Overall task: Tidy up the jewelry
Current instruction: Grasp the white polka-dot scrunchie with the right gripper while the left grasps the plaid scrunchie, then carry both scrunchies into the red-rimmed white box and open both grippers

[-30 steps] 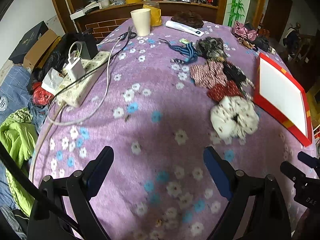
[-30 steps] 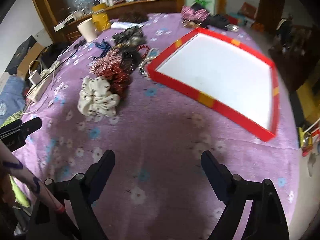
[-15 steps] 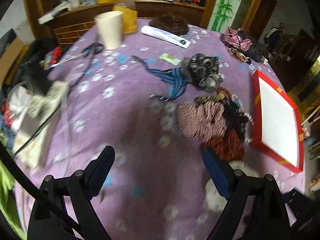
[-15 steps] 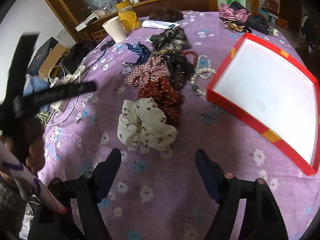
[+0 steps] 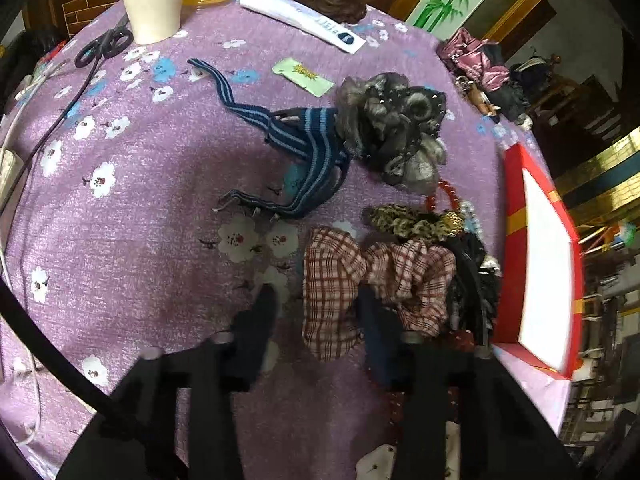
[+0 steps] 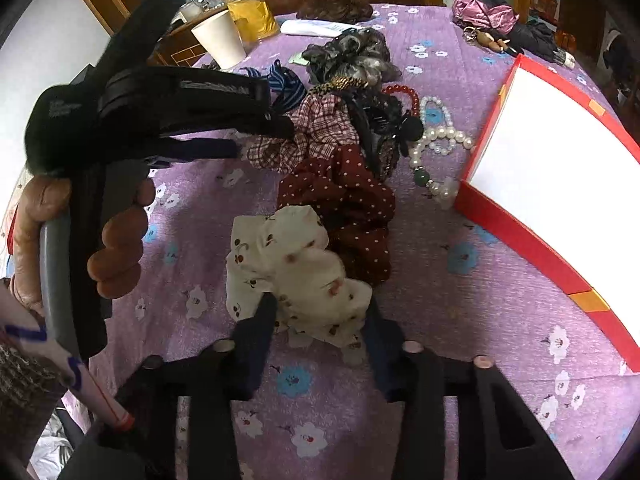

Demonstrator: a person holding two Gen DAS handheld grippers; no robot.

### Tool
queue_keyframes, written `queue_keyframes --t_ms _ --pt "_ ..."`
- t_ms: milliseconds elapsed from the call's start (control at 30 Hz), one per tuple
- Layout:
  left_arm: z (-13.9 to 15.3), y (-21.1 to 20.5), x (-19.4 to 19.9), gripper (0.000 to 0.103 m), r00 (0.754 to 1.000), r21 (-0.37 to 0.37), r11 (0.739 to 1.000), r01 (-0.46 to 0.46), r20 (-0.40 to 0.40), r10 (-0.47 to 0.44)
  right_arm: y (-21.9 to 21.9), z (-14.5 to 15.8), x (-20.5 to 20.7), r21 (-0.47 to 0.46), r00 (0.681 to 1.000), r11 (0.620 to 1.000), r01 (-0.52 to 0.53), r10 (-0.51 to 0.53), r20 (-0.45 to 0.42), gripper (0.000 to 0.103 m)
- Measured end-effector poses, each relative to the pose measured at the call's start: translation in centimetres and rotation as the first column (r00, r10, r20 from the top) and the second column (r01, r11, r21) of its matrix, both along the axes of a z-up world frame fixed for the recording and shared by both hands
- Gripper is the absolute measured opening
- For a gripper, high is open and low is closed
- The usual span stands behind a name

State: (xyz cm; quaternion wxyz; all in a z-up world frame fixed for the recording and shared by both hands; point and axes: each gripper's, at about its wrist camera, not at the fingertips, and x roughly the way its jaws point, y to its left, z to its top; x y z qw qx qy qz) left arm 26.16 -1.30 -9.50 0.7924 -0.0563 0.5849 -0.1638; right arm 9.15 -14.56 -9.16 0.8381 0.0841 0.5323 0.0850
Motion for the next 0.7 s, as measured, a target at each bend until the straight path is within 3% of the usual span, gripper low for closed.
queue_keyframes --t_ms 33,67,200,433,700 --pt "-0.1 -0.3 0.1 0.009 1.0 0.013 1.0 0.01 -0.009 -0.01 0.1 0.0 0.0 0.0 1.0 1.0 -0.002 0.002 -0.003 0.027" --pt "-0.2 -0.4 0.2 0.004 1.0 0.018 1.0 0.013 -0.02 -0.013 0.2 -0.1 0.0 0.002 1.0 1.0 -0.003 0.003 -0.006 0.021" --pt "1.3 -0.1 -0.8 0.002 1.0 0.04 0.999 -0.003 0.012 0.003 0.5 0.9 -0.8 0.017 1.0 1.0 -0.013 0.013 0.006 0.015" --pt "7.8 2.3 -5.8 0.002 0.993 -0.01 1.0 -0.028 0.116 0.029 -0.5 4.2 -3.9 0.086 0.996 0.994 -0.065 0.06 0.059 0.014" --pt "14.6 1.4 -12.5 0.002 0.976 -0.023 0.999 -0.028 0.214 0.032 -5.5 8.1 -8.0 0.162 0.988 0.983 -0.089 0.067 0.137 0.014"
